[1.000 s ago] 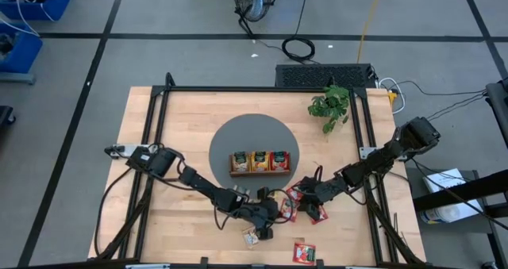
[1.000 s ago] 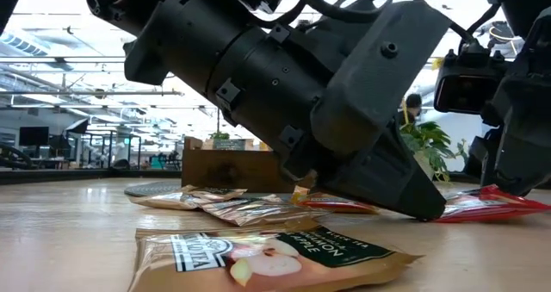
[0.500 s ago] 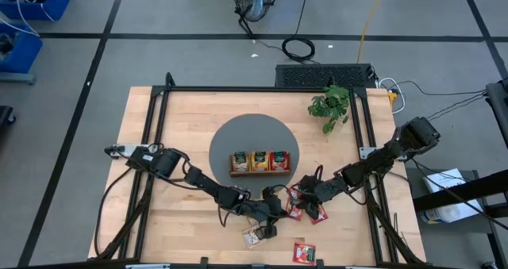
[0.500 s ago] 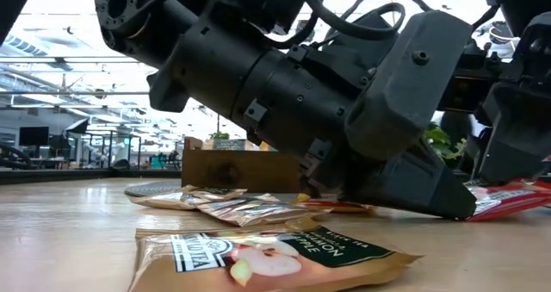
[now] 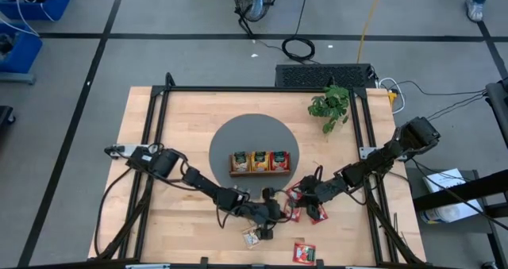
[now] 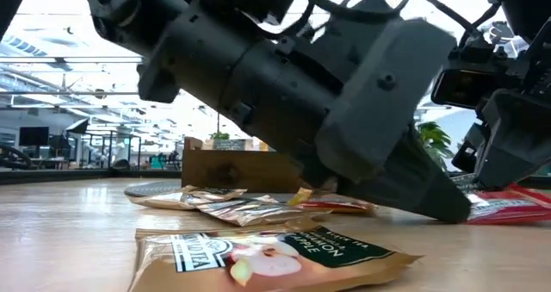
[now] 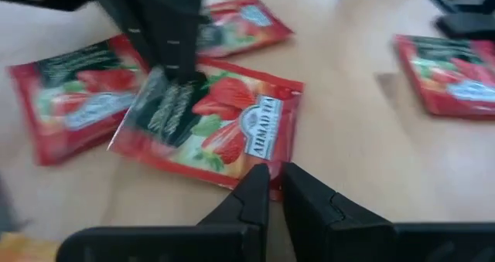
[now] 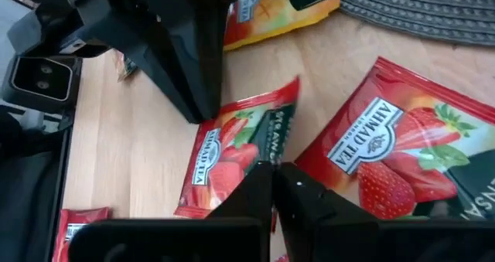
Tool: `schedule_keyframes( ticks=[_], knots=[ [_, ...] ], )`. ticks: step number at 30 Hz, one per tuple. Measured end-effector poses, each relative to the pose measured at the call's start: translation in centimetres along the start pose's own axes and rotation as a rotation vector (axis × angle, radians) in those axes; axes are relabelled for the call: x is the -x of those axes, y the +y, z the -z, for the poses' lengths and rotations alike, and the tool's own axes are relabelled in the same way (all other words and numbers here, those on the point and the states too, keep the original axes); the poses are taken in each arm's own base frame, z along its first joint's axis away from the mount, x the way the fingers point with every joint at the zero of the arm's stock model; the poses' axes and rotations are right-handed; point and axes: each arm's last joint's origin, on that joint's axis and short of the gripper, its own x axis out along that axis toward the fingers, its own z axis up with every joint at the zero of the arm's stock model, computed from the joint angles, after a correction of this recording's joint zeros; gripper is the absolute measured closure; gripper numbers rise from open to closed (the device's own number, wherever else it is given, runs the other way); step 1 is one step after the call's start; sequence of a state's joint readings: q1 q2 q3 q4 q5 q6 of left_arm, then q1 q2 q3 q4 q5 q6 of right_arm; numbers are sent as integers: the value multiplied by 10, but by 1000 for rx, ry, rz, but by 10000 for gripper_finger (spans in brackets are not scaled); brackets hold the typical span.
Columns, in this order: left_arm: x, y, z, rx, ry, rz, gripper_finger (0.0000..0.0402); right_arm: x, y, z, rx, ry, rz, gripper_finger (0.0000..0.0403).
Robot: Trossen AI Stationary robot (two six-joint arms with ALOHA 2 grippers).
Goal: Pick & Place Tea
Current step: Put the red tea bag into the right section of the wooden organizer
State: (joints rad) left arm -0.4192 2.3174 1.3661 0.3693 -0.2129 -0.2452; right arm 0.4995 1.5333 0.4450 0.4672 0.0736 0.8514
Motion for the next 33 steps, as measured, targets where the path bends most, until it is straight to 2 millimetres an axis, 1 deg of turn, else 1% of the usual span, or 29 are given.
schedule_keyframes(
  ticks=[5, 7, 9, 13, 17, 22, 25, 27, 31, 33],
  knots=[
    [23, -21, -15, -47, 29, 55, 359, 0, 4, -2, 23, 5, -61, 401],
    [33, -29, -25, -67, -3, 54, 359, 1, 7, -3, 29, 2, -76, 402],
    [38, -35, -31, -86, -45, 33, 359, 1, 7, -2, 30, 2, -81, 402],
    [39, -39, -25, -135, -13, 4, 359, 1, 8, -3, 33, -4, -88, 402],
    [43, -39, -22, -135, 43, -9, 359, 1, 14, -7, 56, -25, -151, 403],
    [51, -35, -18, -101, 154, -45, 360, 3, 32, -21, 123, -42, -229, 403],
    [55, -36, -15, -69, 206, -60, 360, 11, 43, -31, 198, -45, -224, 403],
    [58, -38, -11, -63, 247, -69, 360, 20, 52, -42, 252, -68, -203, 403],
    [62, -44, -9, -57, 254, -82, 360, 46, 71, -66, 379, -155, -82, 403],
    [64, -48, -6, -77, 267, -79, 360, 62, 75, -77, 447, -195, -3, 403]
  ],
)
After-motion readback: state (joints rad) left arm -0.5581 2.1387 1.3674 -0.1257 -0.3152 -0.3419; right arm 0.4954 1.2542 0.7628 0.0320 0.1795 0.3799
